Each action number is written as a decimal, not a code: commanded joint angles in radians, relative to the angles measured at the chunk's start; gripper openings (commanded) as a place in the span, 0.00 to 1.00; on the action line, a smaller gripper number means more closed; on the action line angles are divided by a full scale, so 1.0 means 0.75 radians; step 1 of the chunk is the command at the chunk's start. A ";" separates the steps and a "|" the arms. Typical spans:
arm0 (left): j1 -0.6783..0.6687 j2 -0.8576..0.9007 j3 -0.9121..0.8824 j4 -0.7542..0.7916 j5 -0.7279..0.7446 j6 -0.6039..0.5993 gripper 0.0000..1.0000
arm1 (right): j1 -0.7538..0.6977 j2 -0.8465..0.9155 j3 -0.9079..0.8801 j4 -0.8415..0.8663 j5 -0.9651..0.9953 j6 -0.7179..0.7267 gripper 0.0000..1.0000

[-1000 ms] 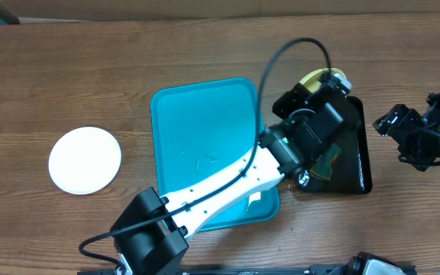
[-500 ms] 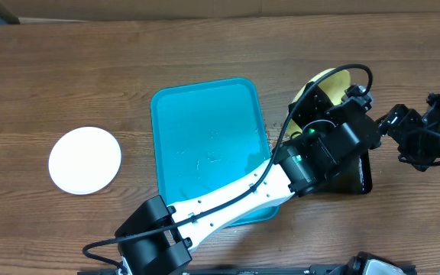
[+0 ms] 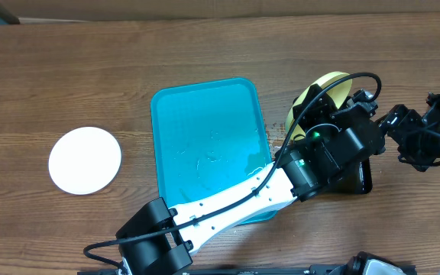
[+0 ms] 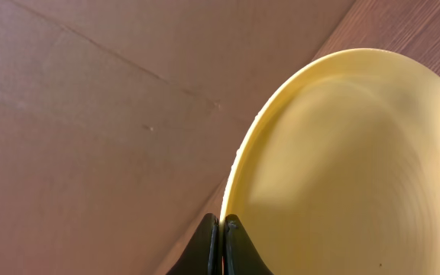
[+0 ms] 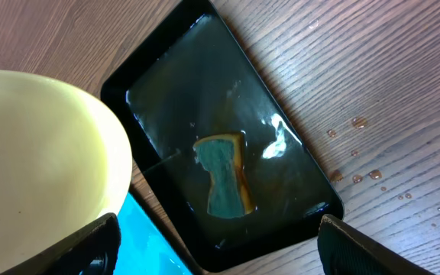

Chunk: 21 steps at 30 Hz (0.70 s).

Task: Clean dirty plates on tray and stack at the side
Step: 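Lift the yellow plate with the left gripper and tilt it over the black tray, then carry the yellow plate left and stack it on the white plate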

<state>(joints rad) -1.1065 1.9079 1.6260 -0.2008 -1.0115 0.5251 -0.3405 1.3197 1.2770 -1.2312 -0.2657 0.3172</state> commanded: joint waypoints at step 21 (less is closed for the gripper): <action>-0.017 0.002 0.025 -0.002 -0.031 0.097 0.04 | -0.004 -0.007 0.005 -0.007 -0.012 -0.005 0.84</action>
<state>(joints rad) -1.1069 1.9079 1.6295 -0.1879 -1.0138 0.6285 -0.3405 1.3193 1.2770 -1.2400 -0.2665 0.3176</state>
